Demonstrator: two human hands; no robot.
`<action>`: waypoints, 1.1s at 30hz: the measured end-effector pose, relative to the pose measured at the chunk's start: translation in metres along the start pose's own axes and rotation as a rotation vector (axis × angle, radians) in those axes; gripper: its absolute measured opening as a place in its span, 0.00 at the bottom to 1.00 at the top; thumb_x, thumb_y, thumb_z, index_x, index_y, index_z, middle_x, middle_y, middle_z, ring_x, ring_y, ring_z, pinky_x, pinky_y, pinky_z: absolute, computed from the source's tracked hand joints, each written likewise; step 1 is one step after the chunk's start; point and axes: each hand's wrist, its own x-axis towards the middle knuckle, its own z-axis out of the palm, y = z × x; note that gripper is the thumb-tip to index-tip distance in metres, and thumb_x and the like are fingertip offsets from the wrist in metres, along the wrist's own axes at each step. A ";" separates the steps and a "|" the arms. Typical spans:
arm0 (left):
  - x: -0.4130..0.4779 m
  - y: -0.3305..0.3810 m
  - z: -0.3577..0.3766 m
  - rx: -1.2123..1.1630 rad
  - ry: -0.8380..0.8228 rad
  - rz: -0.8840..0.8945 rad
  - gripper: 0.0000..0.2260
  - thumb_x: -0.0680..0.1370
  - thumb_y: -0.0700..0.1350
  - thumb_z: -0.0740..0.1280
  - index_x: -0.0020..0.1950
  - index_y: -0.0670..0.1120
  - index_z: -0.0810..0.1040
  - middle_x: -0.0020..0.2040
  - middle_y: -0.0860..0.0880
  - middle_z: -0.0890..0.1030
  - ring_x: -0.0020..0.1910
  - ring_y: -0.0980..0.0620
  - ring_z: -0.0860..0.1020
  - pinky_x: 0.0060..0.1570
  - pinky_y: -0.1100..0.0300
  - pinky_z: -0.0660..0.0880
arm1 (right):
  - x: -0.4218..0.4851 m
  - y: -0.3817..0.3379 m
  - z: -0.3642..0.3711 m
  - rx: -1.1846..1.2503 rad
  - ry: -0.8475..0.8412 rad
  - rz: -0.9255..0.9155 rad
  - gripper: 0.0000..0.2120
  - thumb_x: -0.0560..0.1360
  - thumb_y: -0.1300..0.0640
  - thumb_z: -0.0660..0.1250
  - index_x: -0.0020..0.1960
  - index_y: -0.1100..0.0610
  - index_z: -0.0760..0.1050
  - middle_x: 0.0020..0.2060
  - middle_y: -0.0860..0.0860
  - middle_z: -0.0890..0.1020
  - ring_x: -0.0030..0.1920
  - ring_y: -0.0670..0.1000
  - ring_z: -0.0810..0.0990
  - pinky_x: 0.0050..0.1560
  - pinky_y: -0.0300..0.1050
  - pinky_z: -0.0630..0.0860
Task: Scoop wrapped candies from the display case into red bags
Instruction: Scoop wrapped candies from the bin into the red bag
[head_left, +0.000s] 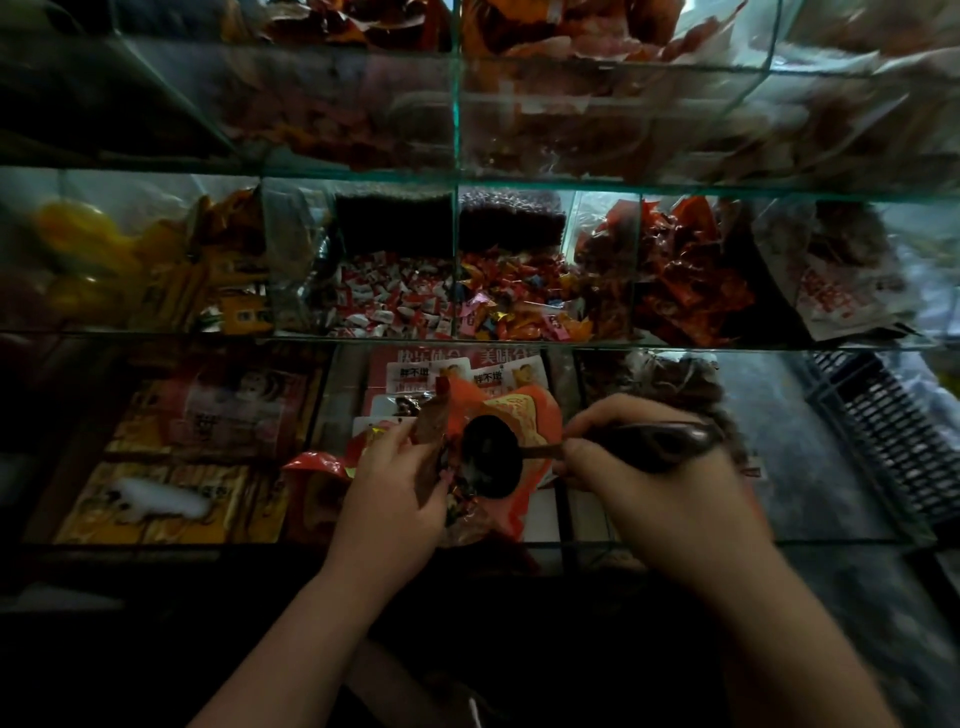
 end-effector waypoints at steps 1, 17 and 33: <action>0.002 -0.001 0.002 0.022 -0.044 -0.031 0.22 0.78 0.45 0.73 0.71 0.44 0.76 0.72 0.52 0.72 0.74 0.56 0.65 0.73 0.60 0.63 | 0.007 0.007 0.010 -0.026 -0.020 0.021 0.02 0.74 0.50 0.71 0.44 0.43 0.82 0.38 0.41 0.84 0.39 0.41 0.83 0.36 0.35 0.80; -0.005 -0.008 0.012 -0.137 -0.168 -0.066 0.44 0.77 0.42 0.71 0.82 0.66 0.47 0.77 0.73 0.50 0.76 0.73 0.47 0.71 0.71 0.49 | 0.045 0.077 0.088 -0.381 -0.254 0.083 0.10 0.70 0.49 0.64 0.45 0.50 0.82 0.40 0.44 0.84 0.41 0.45 0.82 0.43 0.44 0.81; -0.005 -0.012 0.015 -0.196 -0.199 -0.101 0.43 0.78 0.38 0.67 0.83 0.61 0.45 0.80 0.68 0.47 0.79 0.64 0.48 0.78 0.55 0.53 | 0.042 0.068 0.090 -0.378 -0.098 0.172 0.04 0.76 0.49 0.68 0.48 0.43 0.82 0.42 0.43 0.85 0.42 0.46 0.83 0.42 0.44 0.79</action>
